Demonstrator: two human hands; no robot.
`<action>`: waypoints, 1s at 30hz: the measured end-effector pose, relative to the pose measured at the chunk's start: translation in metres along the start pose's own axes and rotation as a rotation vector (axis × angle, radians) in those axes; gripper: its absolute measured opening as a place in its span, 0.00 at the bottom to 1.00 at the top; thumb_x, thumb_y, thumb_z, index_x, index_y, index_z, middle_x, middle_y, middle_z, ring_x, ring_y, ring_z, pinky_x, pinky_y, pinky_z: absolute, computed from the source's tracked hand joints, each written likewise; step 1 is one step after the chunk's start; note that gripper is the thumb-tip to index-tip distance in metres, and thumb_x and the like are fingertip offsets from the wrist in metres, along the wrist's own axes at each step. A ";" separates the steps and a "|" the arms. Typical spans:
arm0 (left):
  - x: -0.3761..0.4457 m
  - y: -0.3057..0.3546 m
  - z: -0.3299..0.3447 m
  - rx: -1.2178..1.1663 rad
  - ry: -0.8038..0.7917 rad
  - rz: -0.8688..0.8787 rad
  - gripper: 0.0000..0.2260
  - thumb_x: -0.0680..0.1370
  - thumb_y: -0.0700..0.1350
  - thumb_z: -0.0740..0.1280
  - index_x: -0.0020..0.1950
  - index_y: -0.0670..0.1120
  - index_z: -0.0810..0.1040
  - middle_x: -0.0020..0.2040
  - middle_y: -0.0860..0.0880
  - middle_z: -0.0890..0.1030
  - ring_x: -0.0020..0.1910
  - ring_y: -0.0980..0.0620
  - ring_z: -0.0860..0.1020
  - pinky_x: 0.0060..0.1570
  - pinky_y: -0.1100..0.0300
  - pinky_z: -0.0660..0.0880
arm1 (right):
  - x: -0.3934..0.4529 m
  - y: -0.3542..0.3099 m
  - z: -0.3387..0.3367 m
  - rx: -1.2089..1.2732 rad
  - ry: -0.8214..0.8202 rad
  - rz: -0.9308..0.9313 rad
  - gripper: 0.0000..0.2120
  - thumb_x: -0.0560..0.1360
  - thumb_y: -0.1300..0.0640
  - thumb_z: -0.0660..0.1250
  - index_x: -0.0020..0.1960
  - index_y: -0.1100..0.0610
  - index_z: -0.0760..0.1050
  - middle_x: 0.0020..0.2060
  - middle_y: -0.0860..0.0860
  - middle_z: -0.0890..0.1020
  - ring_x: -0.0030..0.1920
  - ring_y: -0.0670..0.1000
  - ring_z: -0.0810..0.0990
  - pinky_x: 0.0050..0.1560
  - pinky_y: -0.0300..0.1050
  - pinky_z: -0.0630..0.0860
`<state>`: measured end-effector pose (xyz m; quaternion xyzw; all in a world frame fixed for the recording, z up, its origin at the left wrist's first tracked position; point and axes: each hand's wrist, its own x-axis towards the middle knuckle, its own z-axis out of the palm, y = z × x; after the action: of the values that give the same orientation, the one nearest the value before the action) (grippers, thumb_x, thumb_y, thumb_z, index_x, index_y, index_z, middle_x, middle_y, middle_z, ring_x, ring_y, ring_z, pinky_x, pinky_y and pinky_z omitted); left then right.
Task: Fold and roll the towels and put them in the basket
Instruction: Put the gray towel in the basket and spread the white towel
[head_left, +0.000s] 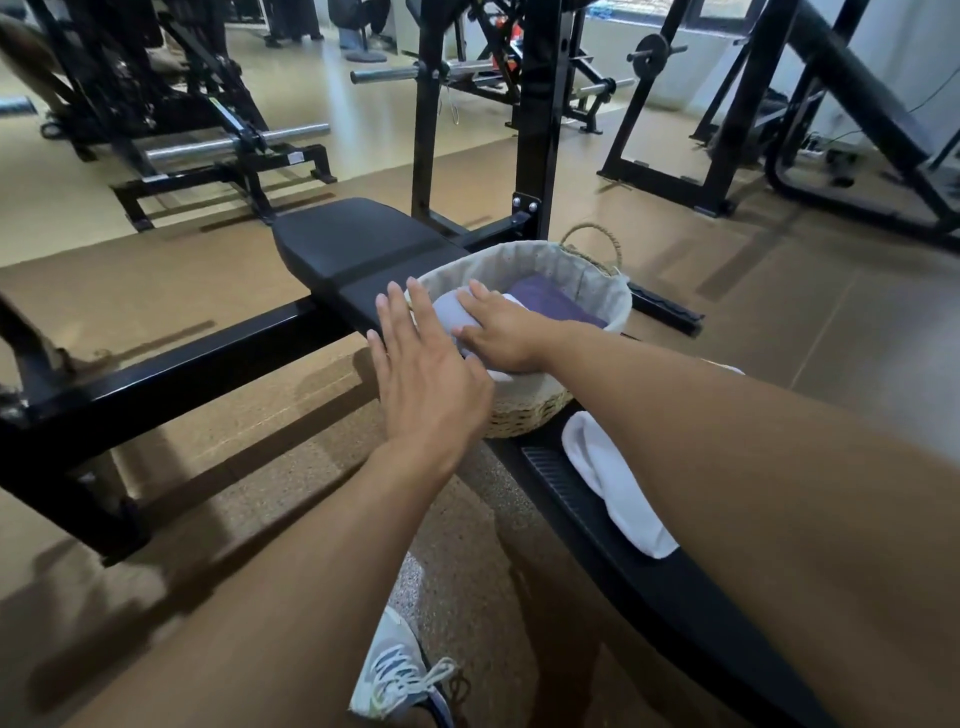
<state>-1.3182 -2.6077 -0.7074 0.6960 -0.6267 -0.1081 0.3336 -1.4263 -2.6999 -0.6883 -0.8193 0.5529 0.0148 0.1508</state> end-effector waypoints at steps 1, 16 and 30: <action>0.001 0.000 0.001 -0.002 0.003 -0.002 0.39 0.80 0.44 0.61 0.83 0.43 0.39 0.84 0.44 0.42 0.82 0.48 0.39 0.80 0.48 0.39 | -0.001 0.001 -0.001 0.017 -0.025 0.025 0.29 0.86 0.51 0.52 0.82 0.60 0.47 0.82 0.58 0.45 0.81 0.60 0.47 0.78 0.51 0.47; -0.004 0.002 -0.002 -0.001 -0.007 -0.011 0.43 0.79 0.47 0.65 0.83 0.44 0.38 0.84 0.45 0.40 0.82 0.47 0.37 0.80 0.48 0.38 | -0.010 0.011 0.008 0.093 0.271 -0.017 0.26 0.84 0.44 0.53 0.77 0.57 0.66 0.77 0.58 0.64 0.78 0.59 0.59 0.73 0.59 0.64; -0.055 0.070 -0.007 -0.385 -0.109 0.354 0.14 0.79 0.45 0.69 0.64 0.52 0.77 0.60 0.55 0.79 0.61 0.54 0.75 0.64 0.54 0.73 | -0.255 0.107 0.086 0.009 0.093 0.292 0.34 0.77 0.29 0.56 0.78 0.43 0.59 0.75 0.42 0.66 0.73 0.47 0.63 0.72 0.45 0.63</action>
<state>-1.3804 -2.5529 -0.6747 0.4922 -0.7237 -0.2026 0.4391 -1.6107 -2.4842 -0.7466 -0.7292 0.6728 -0.0039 0.1248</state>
